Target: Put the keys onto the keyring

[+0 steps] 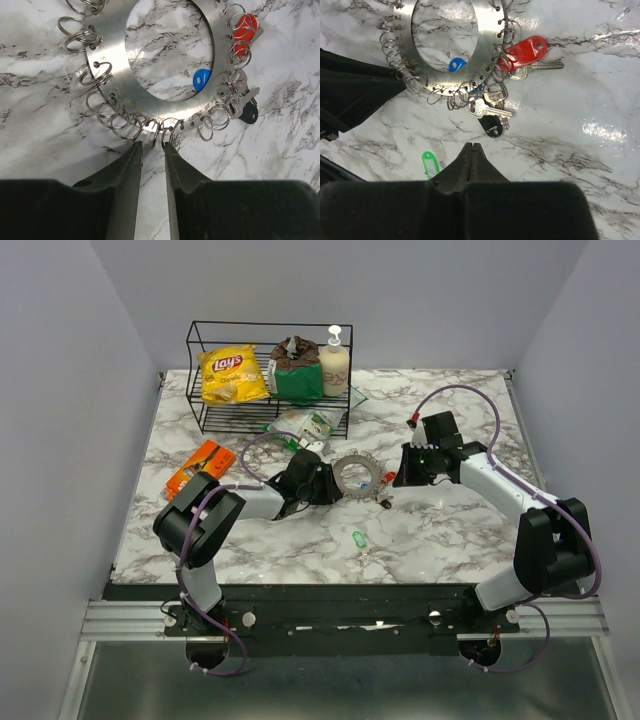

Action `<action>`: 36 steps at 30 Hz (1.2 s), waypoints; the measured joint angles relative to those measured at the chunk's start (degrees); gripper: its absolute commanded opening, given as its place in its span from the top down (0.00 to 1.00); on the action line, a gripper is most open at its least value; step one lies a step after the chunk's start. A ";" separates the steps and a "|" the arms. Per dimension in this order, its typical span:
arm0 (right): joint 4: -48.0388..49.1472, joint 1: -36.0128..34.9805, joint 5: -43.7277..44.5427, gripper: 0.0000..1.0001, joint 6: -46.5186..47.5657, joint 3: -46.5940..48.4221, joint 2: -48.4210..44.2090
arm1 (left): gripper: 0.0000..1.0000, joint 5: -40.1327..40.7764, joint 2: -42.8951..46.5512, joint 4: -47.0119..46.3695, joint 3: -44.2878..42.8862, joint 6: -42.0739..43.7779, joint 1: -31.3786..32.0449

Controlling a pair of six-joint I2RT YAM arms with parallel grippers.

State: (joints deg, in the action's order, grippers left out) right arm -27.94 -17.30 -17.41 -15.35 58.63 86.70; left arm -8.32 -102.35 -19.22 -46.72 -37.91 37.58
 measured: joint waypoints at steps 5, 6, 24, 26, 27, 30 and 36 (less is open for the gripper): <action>0.00 0.00 0.00 0.98 0.00 -0.02 0.00 | 0.71 0.02 -0.26 -0.59 0.00 0.02 0.04; 0.00 0.00 0.00 0.98 0.00 -0.02 0.00 | 0.72 0.00 -0.48 -0.92 0.00 -0.04 0.04; -0.02 0.00 0.00 0.98 0.02 -0.22 -0.26 | 1.00 0.17 0.02 -1.84 0.59 1.81 0.04; -0.04 0.00 0.00 0.98 0.04 -0.22 -0.70 | 1.00 0.15 1.42 -1.22 1.07 2.60 0.04; -0.04 0.00 -0.02 0.98 0.07 -0.22 -0.98 | 1.00 0.15 2.03 -1.11 1.18 2.93 0.04; -0.04 0.00 -0.28 0.98 0.44 -0.22 -2.03 | 1.00 0.11 5.14 0.33 1.20 4.94 0.04; 0.07 0.00 -3.41 0.66 1.31 -0.22 -5.95 | 1.00 -1.44 11.76 5.88 0.61 10.82 0.04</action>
State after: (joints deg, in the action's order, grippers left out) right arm -27.88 -17.30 -20.82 -14.04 58.41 80.75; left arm -9.76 -90.59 -13.34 -46.11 -27.09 37.63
